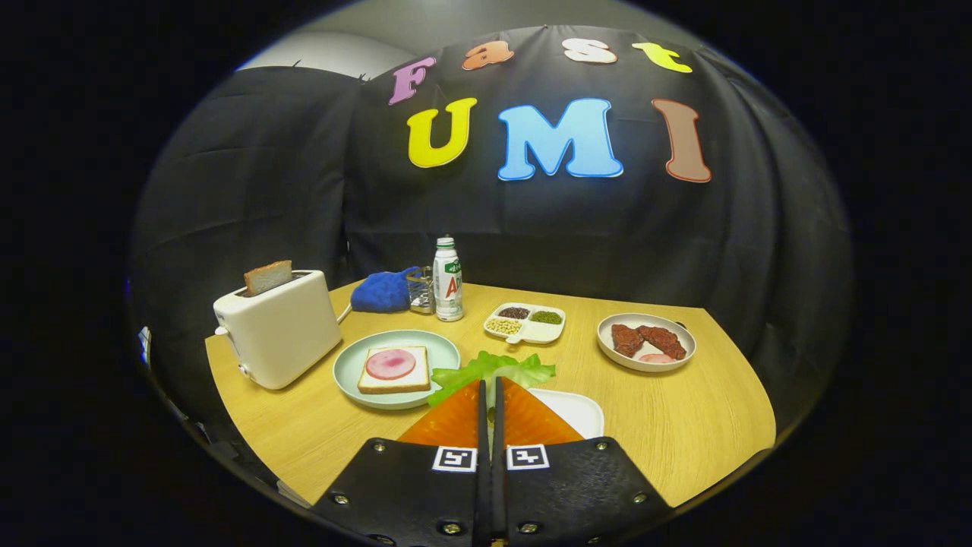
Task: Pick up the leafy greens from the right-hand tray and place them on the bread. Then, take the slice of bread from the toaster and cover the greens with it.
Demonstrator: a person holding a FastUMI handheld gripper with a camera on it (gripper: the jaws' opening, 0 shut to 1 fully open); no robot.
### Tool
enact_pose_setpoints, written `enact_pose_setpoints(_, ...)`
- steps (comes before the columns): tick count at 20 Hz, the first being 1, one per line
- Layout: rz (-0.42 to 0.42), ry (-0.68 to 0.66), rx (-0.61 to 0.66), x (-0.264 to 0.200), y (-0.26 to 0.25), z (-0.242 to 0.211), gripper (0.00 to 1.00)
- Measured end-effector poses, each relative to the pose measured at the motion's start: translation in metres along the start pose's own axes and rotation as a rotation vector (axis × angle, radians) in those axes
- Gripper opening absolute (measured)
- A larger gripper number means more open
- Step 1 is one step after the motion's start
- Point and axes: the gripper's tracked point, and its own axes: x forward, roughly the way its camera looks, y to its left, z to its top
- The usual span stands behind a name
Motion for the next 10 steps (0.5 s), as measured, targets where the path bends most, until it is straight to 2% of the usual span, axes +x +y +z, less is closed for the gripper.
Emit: enact_pose_setpoints(10,0.070,0.000,0.014,0.030,0.044,0.015,0.00)
